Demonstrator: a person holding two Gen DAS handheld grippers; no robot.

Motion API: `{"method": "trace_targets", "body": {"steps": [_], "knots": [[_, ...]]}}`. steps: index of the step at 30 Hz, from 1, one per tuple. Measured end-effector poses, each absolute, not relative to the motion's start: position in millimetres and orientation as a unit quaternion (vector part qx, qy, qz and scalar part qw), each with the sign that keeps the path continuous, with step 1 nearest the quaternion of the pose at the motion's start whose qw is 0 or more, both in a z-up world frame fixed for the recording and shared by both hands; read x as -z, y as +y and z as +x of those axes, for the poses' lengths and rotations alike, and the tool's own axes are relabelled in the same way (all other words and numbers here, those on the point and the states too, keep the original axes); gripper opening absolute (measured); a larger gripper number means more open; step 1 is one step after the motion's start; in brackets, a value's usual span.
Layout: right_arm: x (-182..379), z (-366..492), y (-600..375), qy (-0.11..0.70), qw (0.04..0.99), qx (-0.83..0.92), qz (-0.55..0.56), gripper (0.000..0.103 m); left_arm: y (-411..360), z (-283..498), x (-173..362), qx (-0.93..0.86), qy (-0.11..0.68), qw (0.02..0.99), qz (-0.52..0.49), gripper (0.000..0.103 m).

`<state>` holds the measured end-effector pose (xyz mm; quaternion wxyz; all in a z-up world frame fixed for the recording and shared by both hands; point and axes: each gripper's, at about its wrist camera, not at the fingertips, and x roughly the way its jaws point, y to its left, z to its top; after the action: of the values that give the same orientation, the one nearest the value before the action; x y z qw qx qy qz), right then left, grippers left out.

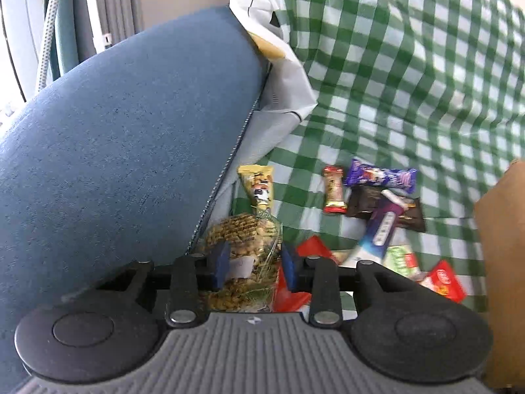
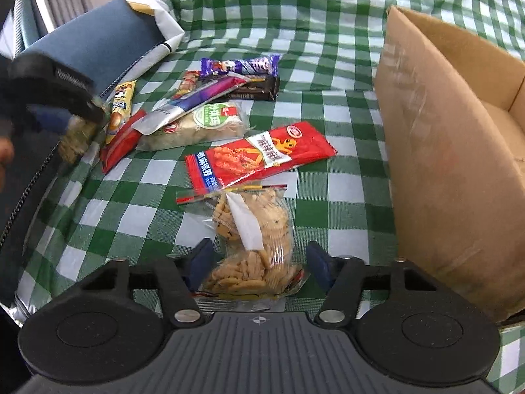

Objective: Organize snacks
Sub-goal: 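Grasp the clear cookie bag with the right gripper while the left grasps the puffed-grain bag, then lift both bags and carry them over the cardboard box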

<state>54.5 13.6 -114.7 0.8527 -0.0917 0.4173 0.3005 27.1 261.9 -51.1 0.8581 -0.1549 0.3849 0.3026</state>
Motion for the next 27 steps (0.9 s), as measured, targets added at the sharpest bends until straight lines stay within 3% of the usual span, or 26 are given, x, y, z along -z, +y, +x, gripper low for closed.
{"method": "trace_targets", "body": {"steps": [4,11,14,18,21,27], "knots": [[109,49,9,0.41,0.854,-0.307,-0.09,0.035,267,12,34,-0.289,0.359,0.867,-0.186,0.034],[102,40,1,0.393,0.862,-0.309,-0.085,0.034,255,1,10,-0.135,0.286,0.905,-0.285,0.032],[101,39,-2,0.393,0.862,-0.31,-0.084,0.034,248,15,27,-0.043,0.34,0.876,-0.341,0.029],[104,38,0,0.396,0.86,-0.308,-0.091,0.034,247,30,55,-0.099,0.435,0.834,-0.324,0.029],[108,40,0,0.409,0.856,-0.304,-0.09,0.036,255,30,57,-0.134,0.433,0.832,-0.32,0.037],[112,43,1,0.411,0.856,-0.302,-0.09,0.039,229,50,61,-0.102,0.454,0.835,-0.293,0.075]]}}
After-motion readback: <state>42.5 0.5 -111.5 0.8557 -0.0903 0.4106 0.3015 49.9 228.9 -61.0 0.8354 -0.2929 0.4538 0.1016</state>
